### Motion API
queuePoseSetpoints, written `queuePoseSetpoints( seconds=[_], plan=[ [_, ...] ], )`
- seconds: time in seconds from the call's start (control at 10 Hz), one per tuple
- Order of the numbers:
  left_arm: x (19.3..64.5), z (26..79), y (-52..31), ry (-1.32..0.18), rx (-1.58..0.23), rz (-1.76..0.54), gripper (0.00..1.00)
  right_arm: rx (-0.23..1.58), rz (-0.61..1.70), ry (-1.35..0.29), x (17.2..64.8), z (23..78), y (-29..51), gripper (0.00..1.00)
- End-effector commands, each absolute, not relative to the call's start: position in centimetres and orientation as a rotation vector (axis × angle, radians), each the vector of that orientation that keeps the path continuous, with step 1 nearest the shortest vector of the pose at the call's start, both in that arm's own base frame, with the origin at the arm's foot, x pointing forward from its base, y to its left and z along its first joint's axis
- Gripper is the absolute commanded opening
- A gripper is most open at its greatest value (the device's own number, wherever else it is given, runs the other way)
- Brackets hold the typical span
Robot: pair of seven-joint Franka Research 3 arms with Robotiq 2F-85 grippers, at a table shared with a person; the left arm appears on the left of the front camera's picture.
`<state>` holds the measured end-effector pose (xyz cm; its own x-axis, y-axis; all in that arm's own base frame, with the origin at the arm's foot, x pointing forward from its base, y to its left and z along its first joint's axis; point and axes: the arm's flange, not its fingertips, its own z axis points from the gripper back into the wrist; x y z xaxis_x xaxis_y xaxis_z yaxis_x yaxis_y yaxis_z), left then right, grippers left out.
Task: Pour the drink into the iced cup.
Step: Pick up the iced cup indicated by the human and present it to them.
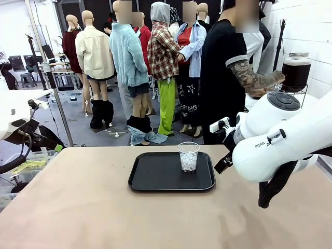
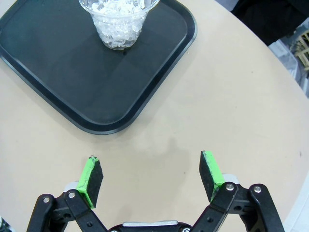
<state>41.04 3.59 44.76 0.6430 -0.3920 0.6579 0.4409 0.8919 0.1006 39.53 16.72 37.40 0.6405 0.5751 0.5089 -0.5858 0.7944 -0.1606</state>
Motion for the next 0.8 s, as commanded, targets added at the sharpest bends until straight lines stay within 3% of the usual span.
queuePoseSetpoints(
  seconds=[0.0, 0.7],
  plan=[
    [41.15, 44.63, 3.73, -0.739, -0.065, -0.466, 1.0, 0.02, 0.663, -0.572, 39.48, 37.35, 16.75, 1.0],
    [41.15, 44.63, 3.73, -0.739, -0.065, -0.466, 1.0, 0.02, 0.663, -0.572, 39.48, 37.35, 16.75, 1.0]
  ],
)
